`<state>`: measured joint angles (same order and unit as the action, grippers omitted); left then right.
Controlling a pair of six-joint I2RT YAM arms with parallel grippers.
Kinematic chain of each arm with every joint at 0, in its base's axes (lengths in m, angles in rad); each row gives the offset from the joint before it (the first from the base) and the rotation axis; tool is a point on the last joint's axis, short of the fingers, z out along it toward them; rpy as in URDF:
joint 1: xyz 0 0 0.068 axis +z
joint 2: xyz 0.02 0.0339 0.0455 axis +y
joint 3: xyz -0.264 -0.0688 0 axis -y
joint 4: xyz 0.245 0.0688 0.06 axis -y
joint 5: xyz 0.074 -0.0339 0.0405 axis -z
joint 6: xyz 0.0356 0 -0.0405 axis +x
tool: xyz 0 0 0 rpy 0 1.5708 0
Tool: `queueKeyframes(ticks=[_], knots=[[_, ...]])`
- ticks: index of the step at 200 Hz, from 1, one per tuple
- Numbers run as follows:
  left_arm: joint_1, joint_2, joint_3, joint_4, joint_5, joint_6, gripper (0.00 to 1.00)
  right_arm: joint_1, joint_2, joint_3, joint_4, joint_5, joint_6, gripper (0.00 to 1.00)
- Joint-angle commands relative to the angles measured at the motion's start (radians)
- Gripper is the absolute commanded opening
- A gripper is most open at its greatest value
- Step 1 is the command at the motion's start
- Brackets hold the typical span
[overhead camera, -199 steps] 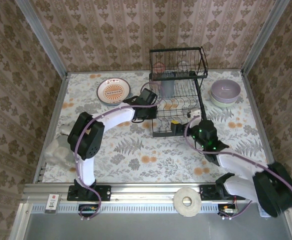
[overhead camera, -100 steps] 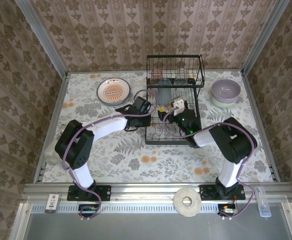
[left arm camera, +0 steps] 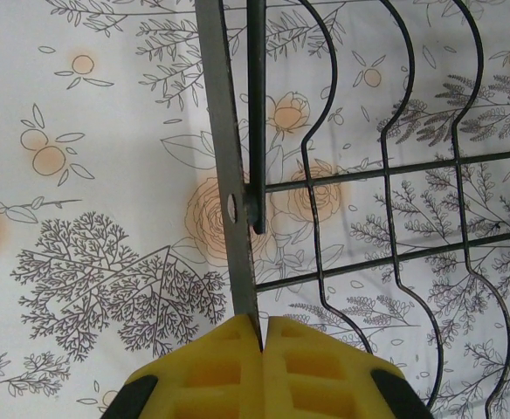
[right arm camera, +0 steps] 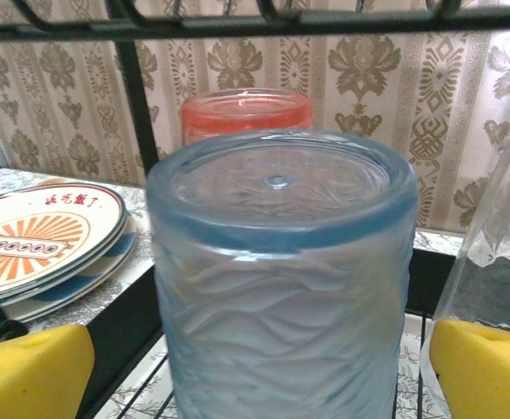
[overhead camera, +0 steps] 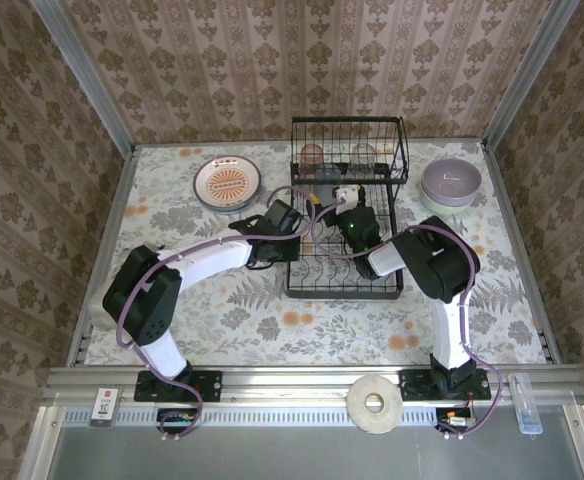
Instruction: Unload the mixed dishes from the dish rack
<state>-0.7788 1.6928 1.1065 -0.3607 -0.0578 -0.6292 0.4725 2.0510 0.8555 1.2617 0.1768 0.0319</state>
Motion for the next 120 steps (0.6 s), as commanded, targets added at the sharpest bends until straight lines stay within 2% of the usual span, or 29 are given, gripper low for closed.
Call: queueKeyframes(ticks=[1, 50, 107, 120], knots=[[-0.031, -0.008, -0.004, -0.111, 0.054, 0.018, 0.00, 0.006, 0.032, 0.047, 0.053, 0.032, -0.004, 1.00], [-0.036, -0.009, 0.026, -0.126, 0.055, 0.017, 0.00, 0.006, 0.073, 0.104, 0.048, 0.032, -0.025, 0.98], [-0.036, 0.005, 0.065, -0.136, 0.056, 0.017, 0.00, 0.006, 0.067, 0.112, 0.021, 0.031, -0.036, 0.80], [-0.035, 0.008, 0.068, -0.132, 0.057, 0.013, 0.00, 0.008, 0.055, 0.095, 0.025, 0.010, -0.030, 0.70]])
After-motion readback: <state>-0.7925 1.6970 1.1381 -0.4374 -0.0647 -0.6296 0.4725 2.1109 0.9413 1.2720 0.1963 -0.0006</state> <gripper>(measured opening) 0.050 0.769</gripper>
